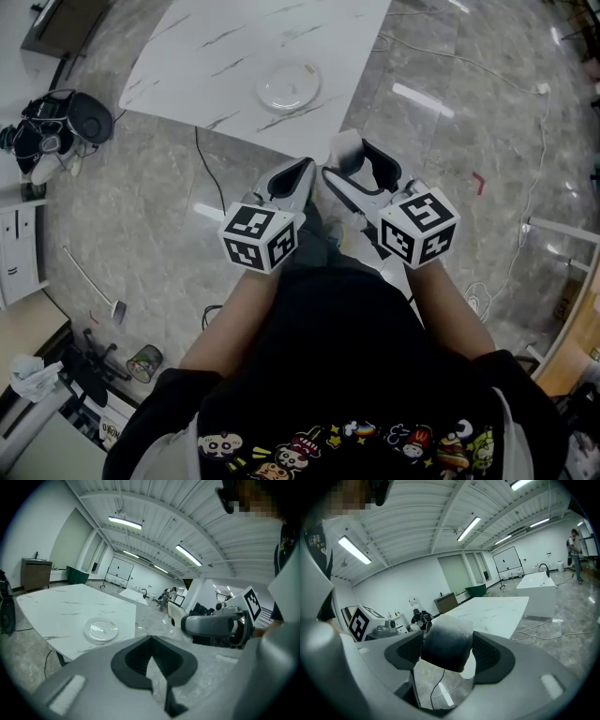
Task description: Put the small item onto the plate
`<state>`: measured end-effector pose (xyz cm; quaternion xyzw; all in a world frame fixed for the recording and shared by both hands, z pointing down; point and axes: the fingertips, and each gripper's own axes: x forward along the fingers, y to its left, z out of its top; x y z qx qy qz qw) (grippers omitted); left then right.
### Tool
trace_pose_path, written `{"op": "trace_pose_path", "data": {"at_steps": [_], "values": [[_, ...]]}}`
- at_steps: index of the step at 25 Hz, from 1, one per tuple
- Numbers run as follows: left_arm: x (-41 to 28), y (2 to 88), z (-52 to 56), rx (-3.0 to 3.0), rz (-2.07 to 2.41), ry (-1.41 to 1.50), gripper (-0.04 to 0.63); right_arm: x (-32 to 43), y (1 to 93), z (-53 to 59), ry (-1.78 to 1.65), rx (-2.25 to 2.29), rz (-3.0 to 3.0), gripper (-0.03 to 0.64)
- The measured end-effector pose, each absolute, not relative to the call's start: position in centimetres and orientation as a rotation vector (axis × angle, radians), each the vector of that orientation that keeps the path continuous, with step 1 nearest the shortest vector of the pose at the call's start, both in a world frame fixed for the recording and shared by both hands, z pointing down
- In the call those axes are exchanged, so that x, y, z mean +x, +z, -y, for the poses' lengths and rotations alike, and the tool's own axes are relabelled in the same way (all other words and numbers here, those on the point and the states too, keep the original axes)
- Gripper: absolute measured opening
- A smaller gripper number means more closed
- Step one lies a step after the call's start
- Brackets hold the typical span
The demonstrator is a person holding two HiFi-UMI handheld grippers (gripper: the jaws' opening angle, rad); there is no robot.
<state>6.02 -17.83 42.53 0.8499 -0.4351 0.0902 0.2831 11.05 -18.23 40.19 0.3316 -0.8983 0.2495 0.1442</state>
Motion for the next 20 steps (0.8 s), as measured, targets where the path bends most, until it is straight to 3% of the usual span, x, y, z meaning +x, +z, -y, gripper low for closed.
{"op": "trace_pose_path", "data": {"at_steps": [20], "values": [[-3.7,51.1,29.0,2.08,1.177,0.278,0.002,1.8,51.1,33.3,0.734,0.866,2.353,0.353]]}}
